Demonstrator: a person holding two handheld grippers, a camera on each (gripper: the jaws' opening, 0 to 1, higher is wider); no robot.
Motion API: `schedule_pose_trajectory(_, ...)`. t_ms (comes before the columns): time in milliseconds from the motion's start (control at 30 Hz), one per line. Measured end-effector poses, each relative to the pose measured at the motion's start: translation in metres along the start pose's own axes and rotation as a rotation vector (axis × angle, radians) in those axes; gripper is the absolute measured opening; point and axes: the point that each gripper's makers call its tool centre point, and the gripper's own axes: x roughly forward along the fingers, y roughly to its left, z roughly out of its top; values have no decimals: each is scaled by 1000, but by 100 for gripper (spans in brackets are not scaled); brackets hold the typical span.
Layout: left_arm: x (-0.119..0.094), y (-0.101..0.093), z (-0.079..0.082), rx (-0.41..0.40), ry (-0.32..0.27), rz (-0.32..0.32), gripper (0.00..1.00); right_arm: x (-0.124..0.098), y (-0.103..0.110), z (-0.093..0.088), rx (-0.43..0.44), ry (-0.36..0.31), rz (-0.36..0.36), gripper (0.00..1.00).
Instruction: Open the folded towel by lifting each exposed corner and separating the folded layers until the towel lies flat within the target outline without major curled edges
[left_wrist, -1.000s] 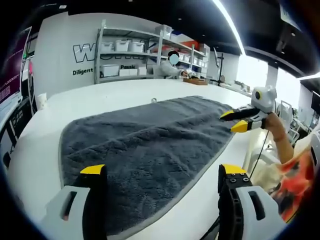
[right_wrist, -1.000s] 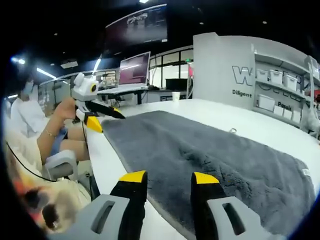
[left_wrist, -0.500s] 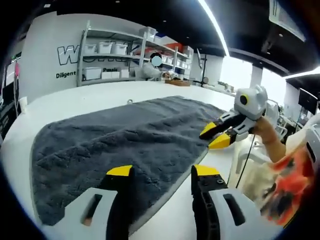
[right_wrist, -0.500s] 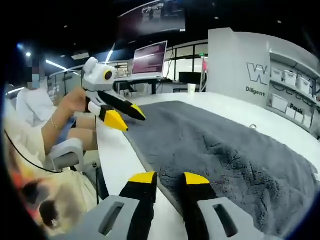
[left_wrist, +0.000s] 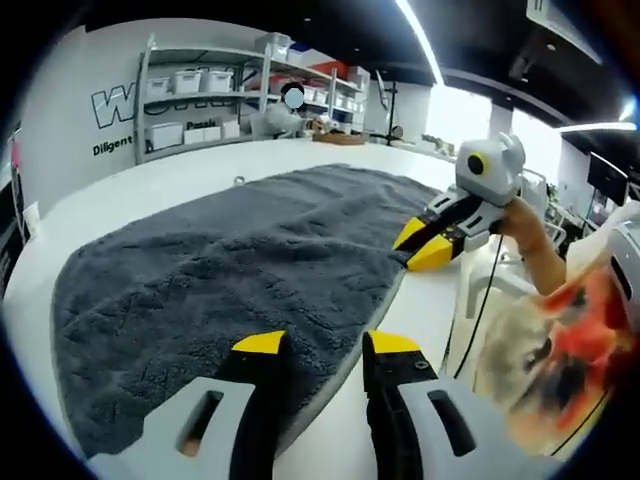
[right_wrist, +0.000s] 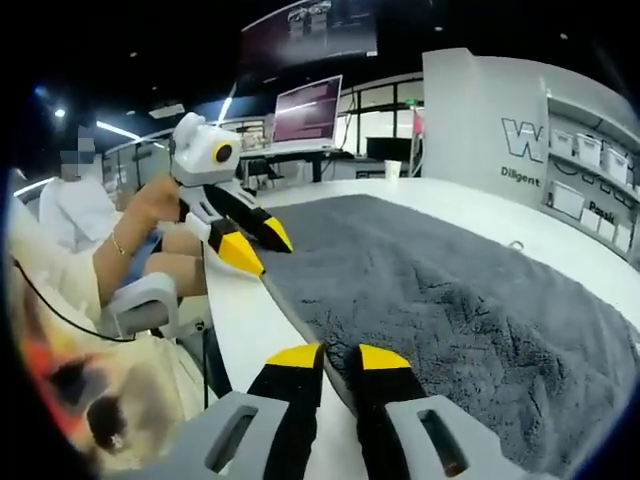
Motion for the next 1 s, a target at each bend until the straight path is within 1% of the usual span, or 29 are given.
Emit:
schedule_pose_trajectory(200,-4,-10,-4,36,36,-37,27,-3,2,-2,7,13,21,6)
schedule_pose_trajectory(433,-8,-19,-8,59,62,-69,27,-8,5,-4,7,33,48,5)
schedule_pose_trajectory(600,-9,-23,-9,66,73,-81,27,-11,8,-5,1,51,56,5)
schedule_pose_trajectory(833,-10,-22,-9,55,69,-89,26,-11,10,-6,-18,65,54,5)
schedule_pose_trajectory(933,-11,-21,-7,55,62,-90,27,-11,10,-5,-14,56,62,9)
schedule_pose_trajectory(967,-11,-21,-6,58,58,-91,29,-10,10,-5,-14,54,64,12)
schedule_pose_trajectory(1000,-14,-24,1,65,21,-106,32,-10,11,-4,-19,47,72,18)
